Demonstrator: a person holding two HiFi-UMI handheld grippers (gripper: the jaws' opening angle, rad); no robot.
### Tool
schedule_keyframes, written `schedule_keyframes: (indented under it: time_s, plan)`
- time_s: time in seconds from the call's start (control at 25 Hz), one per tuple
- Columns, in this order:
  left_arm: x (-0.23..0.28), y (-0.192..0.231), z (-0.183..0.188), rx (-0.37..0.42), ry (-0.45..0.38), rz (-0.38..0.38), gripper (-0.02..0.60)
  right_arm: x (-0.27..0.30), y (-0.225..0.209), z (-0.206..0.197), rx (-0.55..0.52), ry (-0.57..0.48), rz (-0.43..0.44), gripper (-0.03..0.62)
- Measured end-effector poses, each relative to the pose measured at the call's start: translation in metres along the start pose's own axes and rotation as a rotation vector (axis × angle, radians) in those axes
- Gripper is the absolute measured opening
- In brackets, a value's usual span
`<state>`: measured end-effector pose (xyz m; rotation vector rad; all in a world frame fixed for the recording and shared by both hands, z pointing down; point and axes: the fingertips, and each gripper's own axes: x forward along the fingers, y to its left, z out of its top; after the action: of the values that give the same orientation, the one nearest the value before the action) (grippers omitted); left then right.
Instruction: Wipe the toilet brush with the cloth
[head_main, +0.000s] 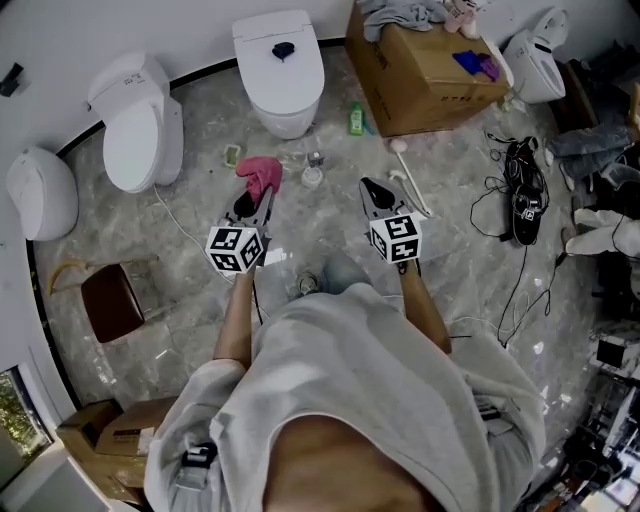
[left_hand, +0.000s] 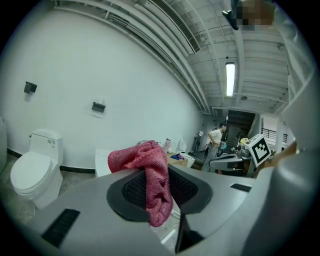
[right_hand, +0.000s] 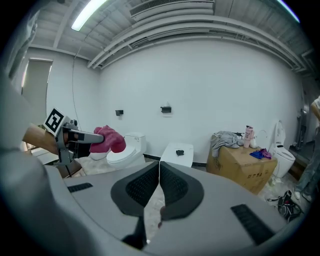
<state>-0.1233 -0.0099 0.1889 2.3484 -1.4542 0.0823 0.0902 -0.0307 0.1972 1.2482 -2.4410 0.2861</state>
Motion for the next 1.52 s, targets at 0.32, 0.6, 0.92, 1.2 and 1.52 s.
schedule_keyframes:
  time_s: [0.32, 0.6, 0.92, 1.2, 1.52]
  plan:
    - [0.034, 0.023, -0.015, -0.025, 0.061, 0.023, 0.103, 0.049, -0.021, -0.012, 0.034, 0.046, 0.042, 0.032]
    - [0.085, 0.055, -0.033, -0.038, 0.143, 0.039, 0.103, 0.122, -0.051, -0.025, 0.065, 0.085, 0.086, 0.032]
    - [0.140, 0.107, -0.100, -0.075, 0.189, 0.063, 0.103, 0.208, -0.080, -0.082, 0.077, 0.127, 0.116, 0.032]
    - [0.189, 0.149, -0.204, -0.095, 0.182, 0.072, 0.103, 0.277, -0.098, -0.159, 0.096, 0.089, 0.096, 0.032]
    - [0.256, 0.187, -0.321, -0.095, 0.136, 0.053, 0.103, 0.352, -0.109, -0.260, 0.091, 0.062, 0.158, 0.034]
